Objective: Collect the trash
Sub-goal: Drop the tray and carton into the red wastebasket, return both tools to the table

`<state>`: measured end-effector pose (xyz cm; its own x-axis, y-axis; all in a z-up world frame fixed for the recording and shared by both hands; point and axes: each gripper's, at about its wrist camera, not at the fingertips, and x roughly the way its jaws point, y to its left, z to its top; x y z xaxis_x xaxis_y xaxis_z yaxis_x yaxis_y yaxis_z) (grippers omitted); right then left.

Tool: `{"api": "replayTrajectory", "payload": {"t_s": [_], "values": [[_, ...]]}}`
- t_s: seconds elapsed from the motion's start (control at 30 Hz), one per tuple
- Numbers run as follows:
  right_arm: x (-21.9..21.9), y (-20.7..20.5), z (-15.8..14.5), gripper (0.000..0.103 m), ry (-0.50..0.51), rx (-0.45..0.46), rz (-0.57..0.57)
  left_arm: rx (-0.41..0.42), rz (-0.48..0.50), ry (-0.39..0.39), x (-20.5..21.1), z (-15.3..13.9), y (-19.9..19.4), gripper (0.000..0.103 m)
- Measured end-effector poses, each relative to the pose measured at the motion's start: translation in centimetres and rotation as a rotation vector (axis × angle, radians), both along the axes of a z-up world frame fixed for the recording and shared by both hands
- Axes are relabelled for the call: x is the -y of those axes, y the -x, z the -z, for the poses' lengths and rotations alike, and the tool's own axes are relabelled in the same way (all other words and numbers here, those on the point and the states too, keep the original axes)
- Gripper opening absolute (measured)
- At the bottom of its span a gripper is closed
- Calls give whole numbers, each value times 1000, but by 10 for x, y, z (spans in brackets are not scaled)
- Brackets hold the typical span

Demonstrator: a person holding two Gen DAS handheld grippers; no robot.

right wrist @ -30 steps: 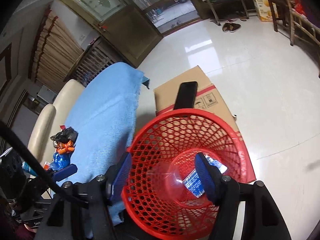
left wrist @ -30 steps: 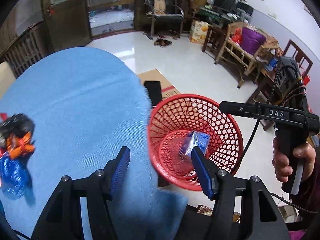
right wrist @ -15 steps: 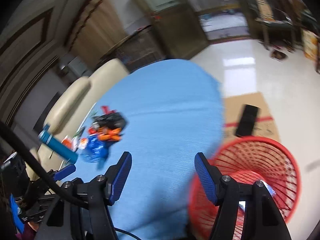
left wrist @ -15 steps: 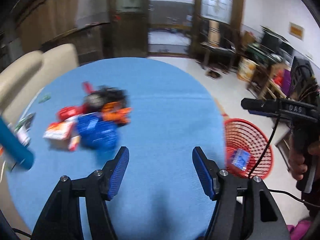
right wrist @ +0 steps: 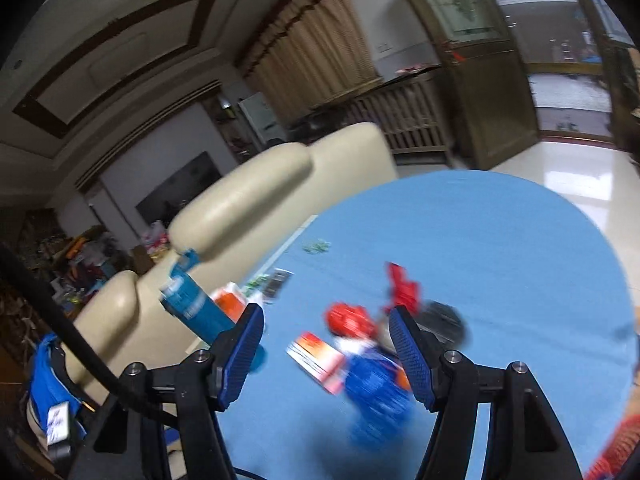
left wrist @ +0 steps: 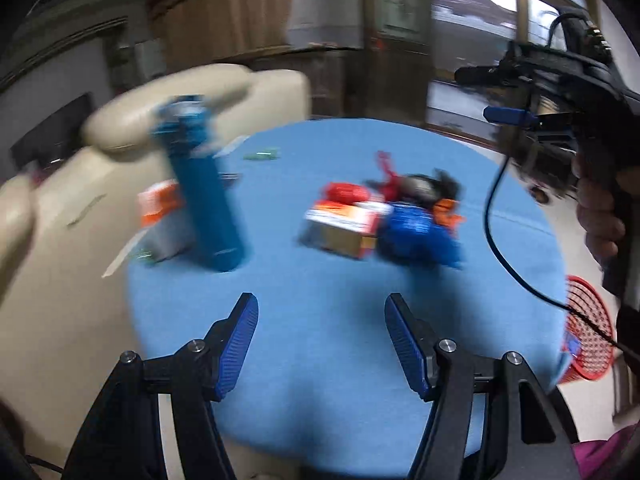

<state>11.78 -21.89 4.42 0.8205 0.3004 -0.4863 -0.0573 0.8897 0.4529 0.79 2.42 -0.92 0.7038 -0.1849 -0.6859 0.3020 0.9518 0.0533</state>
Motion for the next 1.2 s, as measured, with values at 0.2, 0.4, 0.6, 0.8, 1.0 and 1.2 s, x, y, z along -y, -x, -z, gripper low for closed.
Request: {"api": "replayTrajectory", "payload": {"t_s": [0.2, 0.4, 0.6, 0.8, 1.0, 1.2], "values": [[-69, -52, 7, 69, -2, -29, -127, 25, -216, -53, -61, -22, 19, 67], [-104, -58, 6, 69, -26, -6, -195, 76, -295, -81, -77, -47, 49, 67], [-100, -36, 0, 69, 0, 12, -198, 125, -258, -101, -59, -61, 65, 67], [-70, -7, -10, 69, 26, 36, -138, 191, -179, -123, -33, -76, 82, 67], [-38, 24, -20, 69, 16, 64, -88, 200, -115, -117, -12, -76, 96, 68], [0, 63, -19, 69, -19, 79, -52, 136, -73, -41, -5, -68, 85, 68]]}}
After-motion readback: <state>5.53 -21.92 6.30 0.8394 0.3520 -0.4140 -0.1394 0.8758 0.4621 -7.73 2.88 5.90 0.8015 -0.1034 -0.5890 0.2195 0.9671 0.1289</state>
